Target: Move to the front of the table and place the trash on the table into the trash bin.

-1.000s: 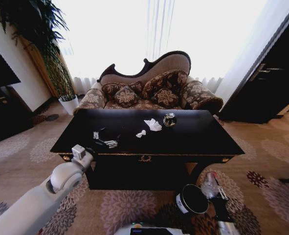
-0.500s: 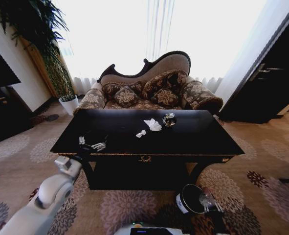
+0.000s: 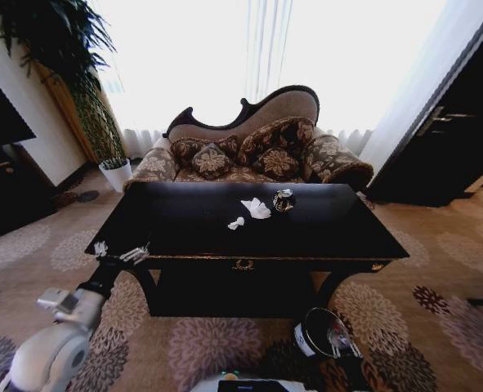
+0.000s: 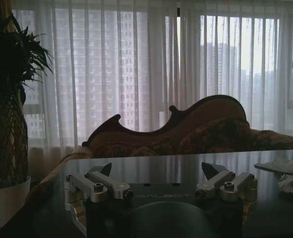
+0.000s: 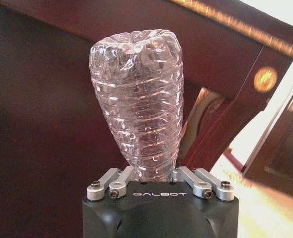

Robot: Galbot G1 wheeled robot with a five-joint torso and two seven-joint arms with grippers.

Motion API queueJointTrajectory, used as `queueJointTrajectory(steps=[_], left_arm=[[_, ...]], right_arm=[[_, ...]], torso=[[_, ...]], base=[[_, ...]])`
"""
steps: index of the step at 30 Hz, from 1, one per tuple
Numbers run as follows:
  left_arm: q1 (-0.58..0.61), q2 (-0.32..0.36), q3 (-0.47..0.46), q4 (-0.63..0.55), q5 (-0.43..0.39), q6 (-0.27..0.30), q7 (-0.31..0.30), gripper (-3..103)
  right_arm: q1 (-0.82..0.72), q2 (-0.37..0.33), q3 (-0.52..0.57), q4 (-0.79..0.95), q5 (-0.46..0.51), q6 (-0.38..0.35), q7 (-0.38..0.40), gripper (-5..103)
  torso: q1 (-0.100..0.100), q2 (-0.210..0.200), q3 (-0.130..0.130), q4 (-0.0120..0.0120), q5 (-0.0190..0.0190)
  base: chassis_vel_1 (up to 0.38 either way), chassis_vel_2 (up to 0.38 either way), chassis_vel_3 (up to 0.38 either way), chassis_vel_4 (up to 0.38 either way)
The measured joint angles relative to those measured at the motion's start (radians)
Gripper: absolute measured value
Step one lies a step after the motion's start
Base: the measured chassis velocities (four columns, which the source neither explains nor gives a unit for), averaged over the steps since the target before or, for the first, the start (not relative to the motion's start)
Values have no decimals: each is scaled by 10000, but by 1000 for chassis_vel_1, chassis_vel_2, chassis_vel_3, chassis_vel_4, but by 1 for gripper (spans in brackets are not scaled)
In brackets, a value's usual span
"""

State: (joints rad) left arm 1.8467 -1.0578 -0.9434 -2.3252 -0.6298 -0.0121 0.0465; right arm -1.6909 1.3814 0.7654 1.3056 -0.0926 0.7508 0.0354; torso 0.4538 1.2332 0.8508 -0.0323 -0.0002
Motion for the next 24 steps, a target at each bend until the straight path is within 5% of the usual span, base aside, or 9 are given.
queueJointTrajectory(steps=[10,24], left_arm=[[421,-241,-197,-67,261,-513,186,100],[352,-221,-121,-237,314,-491,220,100]], right_arm=[[1192,-351,-591,-1065,790,-1191,-269,24],[3018,-539,-970,-3747,567,-1608,-312,24]], torso=[[1,0,1,-3,2],[2,-1,1,0,0]], base=[[0,0,0,0],[0,0,0,0]])
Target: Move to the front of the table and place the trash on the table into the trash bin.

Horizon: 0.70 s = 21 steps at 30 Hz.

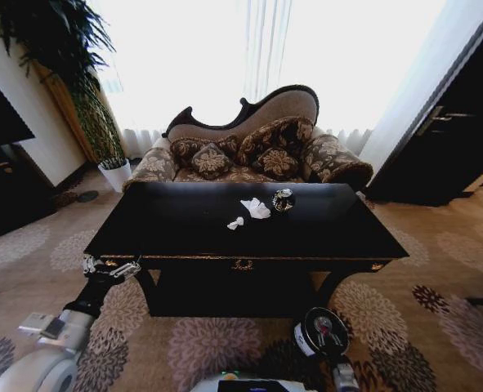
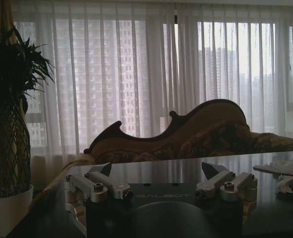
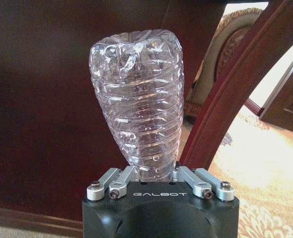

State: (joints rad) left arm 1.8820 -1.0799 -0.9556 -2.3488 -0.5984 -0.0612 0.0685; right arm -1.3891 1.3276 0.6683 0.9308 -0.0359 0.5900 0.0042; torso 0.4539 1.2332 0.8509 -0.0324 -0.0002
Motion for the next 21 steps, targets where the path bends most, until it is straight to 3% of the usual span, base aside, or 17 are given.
queueJointTrajectory(steps=[21], left_arm=[[-130,92,35,-27,98,162,-39,100]], right_arm=[[1728,-91,443,-2019,-123,7,-100,21]], torso=[[0,0,0,0,0]], base=[[0,0,0,0]])
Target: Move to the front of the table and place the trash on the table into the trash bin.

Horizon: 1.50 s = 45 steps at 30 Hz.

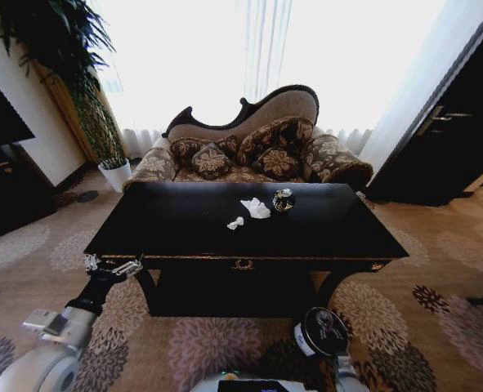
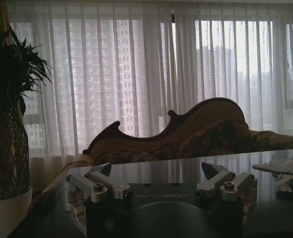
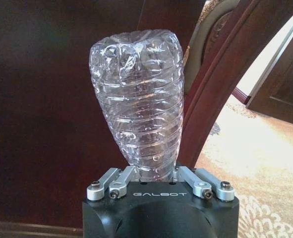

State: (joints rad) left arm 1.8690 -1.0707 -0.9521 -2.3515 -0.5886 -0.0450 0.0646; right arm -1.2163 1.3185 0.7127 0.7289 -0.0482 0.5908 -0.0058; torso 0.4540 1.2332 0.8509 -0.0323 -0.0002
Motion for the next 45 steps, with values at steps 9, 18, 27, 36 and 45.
queueJointTrajectory(steps=[9,18,27,36,45], left_arm=[[0,1,5,0,-1,7,-6,100],[0,1,4,3,-5,7,-11,100],[-1,1,5,4,-5,8,-15,100],[-1,1,5,4,-5,8,-16,100],[-3,1,6,5,-5,9,-16,100]], right_arm=[[25,-52,105,-485,-23,29,64,50],[-64,-39,102,-490,87,38,65,83],[-325,53,60,-67,241,-28,65,100],[-1924,452,-305,2082,1277,-14,49,100],[-3983,1022,387,4114,1581,1530,-114,100]], torso=[[0,0,0,-1,0],[-1,0,0,-2,0],[-1,0,-1,-1,0],[-1,0,-2,0,1],[-2,0,-2,-2,-2]], base=[[0,0,0,0],[0,0,0,0],[0,0,0,0],[0,0,0,0],[0,0,0,0]])
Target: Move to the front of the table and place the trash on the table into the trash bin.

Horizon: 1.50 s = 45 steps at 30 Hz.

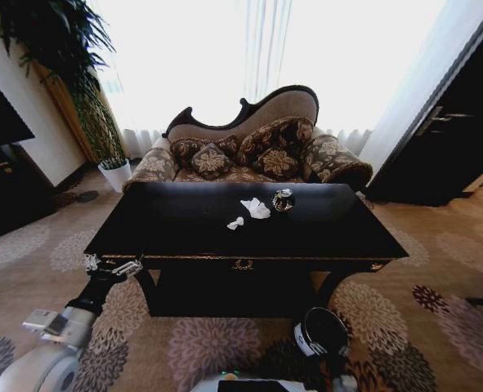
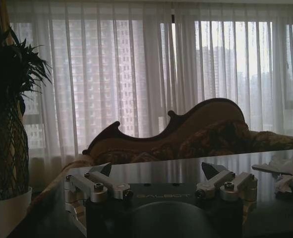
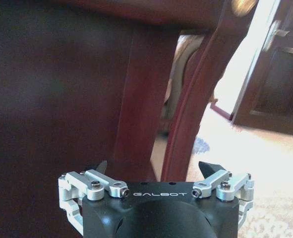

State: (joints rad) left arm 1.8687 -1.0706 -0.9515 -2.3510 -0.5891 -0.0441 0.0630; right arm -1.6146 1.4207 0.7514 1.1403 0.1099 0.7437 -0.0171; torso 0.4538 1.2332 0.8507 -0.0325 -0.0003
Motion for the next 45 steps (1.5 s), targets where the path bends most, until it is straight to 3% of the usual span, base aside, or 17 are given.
queueJointTrajectory(steps=[8,13,14,23,35,45], left_arm=[[0,0,0,0,0,0,0,100],[0,0,0,1,0,-3,0,100],[0,0,1,0,0,-3,1,100],[0,0,1,1,0,-3,0,100],[0,0,0,0,0,-3,0,100],[0,1,1,1,0,-3,1,100]], right_arm=[[-1613,792,548,1984,438,510,-115,100],[-2510,1061,415,3220,1615,374,-725,100],[-2871,1108,449,3784,2122,372,-1165,100],[-4136,1064,773,5813,3531,305,-2335,100],[-4448,295,1494,8051,4211,-928,-2674,100],[-3922,-160,1723,10344,4578,-2875,-2426,100]], torso=[[0,0,0,1,-1],[0,0,1,0,1],[0,0,0,0,1],[0,0,1,0,2],[1,0,2,1,3],[2,0,2,0,0]], base=[[0,0,0,0],[0,0,0,0],[0,0,0,0],[0,0,0,0],[0,0,0,0],[0,0,0,0]])
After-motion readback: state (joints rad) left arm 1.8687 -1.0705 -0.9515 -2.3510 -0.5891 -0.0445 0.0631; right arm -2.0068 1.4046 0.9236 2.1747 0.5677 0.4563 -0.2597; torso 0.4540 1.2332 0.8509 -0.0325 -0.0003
